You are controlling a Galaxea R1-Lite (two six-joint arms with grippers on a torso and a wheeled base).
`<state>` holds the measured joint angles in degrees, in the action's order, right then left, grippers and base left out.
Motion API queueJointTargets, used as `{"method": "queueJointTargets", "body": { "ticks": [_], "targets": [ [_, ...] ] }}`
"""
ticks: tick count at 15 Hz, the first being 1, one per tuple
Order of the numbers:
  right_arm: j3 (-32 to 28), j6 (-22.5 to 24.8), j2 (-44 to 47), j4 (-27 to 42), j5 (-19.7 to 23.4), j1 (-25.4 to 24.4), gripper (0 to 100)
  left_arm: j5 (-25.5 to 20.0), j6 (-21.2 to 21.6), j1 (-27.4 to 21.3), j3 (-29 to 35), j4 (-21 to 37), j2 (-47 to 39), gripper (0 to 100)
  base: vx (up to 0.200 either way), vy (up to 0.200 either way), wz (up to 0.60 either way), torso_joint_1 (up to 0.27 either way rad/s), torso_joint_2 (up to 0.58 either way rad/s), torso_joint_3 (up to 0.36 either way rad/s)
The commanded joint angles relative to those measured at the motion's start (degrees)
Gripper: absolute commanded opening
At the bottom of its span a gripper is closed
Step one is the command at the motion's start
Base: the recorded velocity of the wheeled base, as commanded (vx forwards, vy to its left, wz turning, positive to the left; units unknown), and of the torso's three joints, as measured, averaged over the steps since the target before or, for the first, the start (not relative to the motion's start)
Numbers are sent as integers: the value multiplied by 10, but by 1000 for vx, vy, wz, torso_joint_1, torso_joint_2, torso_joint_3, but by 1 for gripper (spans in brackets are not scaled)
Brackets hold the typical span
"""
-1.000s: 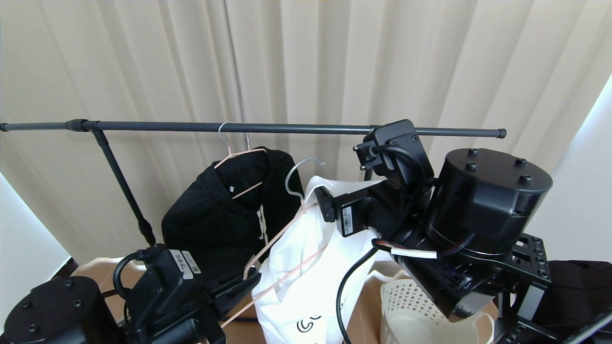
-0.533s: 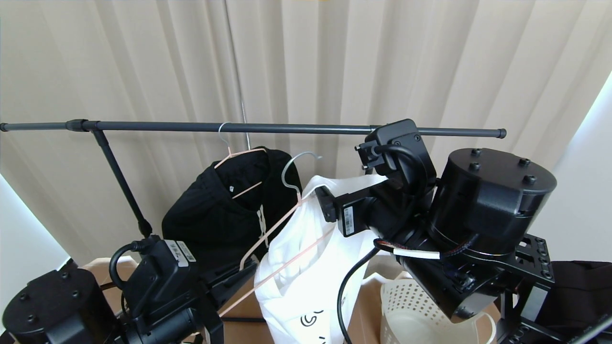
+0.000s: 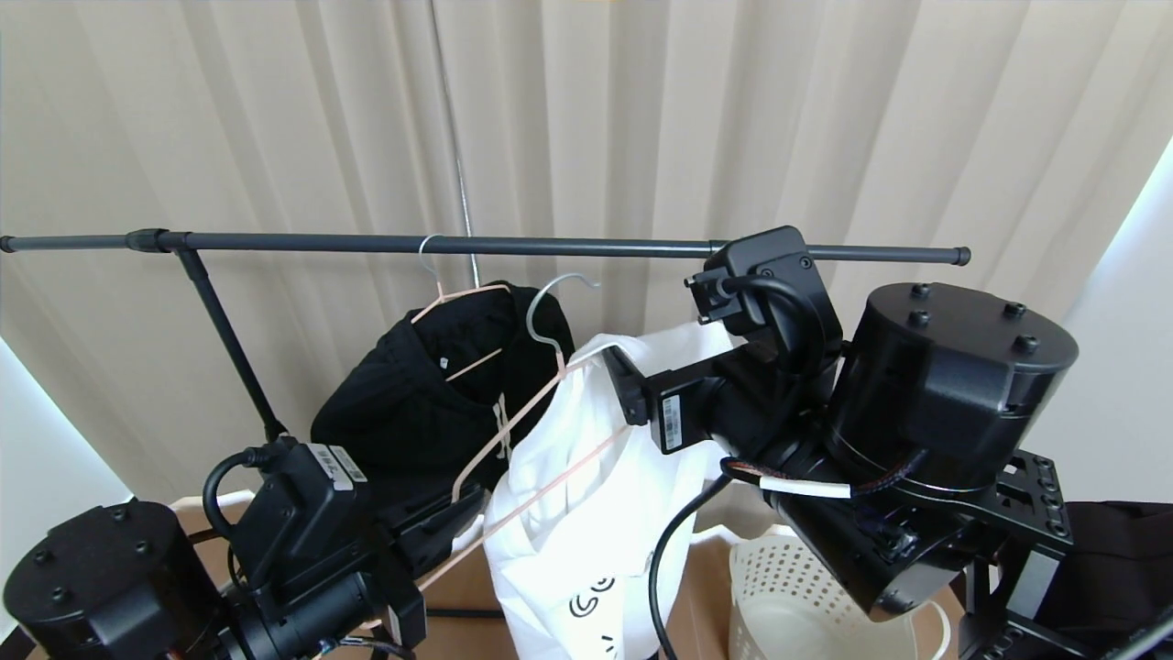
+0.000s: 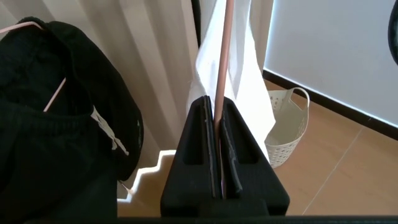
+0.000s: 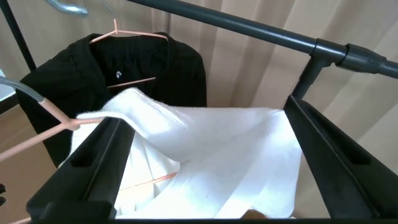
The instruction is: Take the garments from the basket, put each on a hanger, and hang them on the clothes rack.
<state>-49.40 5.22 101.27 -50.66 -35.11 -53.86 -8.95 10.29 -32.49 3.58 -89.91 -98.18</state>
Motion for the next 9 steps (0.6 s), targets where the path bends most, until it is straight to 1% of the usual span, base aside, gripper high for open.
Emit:
{"method": "queueJointTargets", "body": {
  "ticks": [1,7,8,9],
  "targets": [
    [1,1,-3,0,-1,0,100,0,-4,2,3,-1,1,0,0,0,0,0,0,0],
    [26,3,-4,5,0,-5,100,-1,-17,2,5,-1,6,0,0,0,0,0,0,0],
    [34,7,-21,8,5,-4,100,-2,-19,4,5,-1,4,0,0,0,0,0,0,0],
    [42,19,-34,9,21,0,100,-4,-26,8,6,-1,4,0,0,0,0,0,0,0]
  ]
}}
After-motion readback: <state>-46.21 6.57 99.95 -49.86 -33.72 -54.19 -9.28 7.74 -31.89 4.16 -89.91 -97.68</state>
